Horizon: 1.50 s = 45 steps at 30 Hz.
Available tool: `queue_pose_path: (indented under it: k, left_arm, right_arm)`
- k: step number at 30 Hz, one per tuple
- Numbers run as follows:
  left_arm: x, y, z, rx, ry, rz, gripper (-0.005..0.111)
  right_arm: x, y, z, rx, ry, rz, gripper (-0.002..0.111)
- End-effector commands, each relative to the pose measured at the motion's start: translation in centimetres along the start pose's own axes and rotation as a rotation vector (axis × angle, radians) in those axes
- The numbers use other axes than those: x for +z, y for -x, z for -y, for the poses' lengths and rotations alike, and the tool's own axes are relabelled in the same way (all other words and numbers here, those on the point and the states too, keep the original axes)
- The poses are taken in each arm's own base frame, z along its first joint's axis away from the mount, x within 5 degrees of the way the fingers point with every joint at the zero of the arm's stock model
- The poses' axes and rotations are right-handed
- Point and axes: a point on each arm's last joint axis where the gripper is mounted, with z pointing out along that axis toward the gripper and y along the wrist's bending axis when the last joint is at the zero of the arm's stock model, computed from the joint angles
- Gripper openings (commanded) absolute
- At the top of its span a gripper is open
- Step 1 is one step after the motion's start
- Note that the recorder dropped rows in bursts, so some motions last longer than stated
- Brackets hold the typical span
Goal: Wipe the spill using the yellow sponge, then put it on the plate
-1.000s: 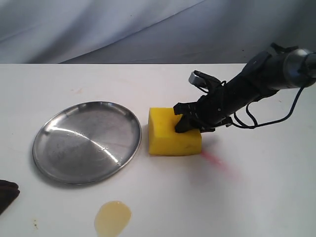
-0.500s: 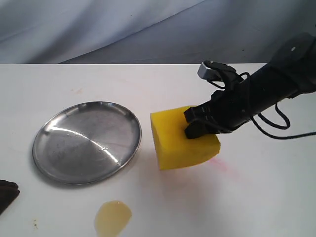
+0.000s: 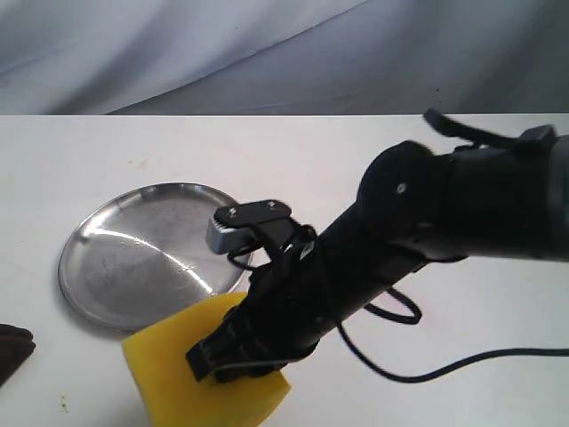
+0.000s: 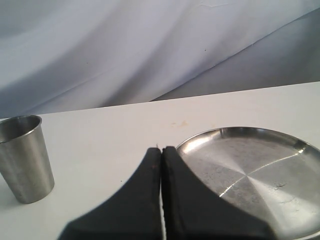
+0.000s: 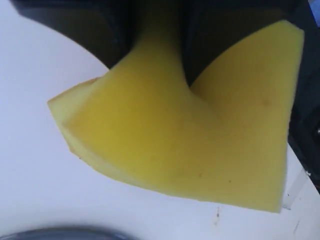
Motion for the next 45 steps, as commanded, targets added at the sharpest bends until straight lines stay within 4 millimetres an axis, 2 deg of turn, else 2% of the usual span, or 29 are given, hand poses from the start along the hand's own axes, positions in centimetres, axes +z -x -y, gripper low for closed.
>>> queue_pose_path:
  k: [1,5,13,21,32,45]
  left_arm:
    - [0.0,-0.1,0.0,-0.003,-0.005,0.005,0.000]
    - [0.0,-0.1,0.0,-0.003,-0.005,0.005,0.000]
    - [0.0,-0.1,0.0,-0.003,-0.005,0.005,0.000]
    - [0.0,-0.1,0.0,-0.003,-0.005,0.005,0.000]
    - [0.0,-0.1,0.0,-0.003,-0.005,0.005,0.000]
    - [0.0,-0.1,0.0,-0.003,-0.005,0.005,0.000]
  right_arm:
    - [2.4,-0.5,-1.0,0.014,0.001,-0.009,0.000]
    - [4.2,-0.3,-1.5,-0.008,-0.006,-0.026,0.000]
    - [7.3,1.8,-2.0,-0.017,0.052,-0.112,0.000]
    - [8.9,1.5,-0.7,-0.025,-0.020,-0.180,0.000]
    - [7.5,0.9,3.7,-0.050,-0.483,-0.288,0.000]
    - [2.9,1.3,11.5,0.121,-0.623,-0.371,0.000]
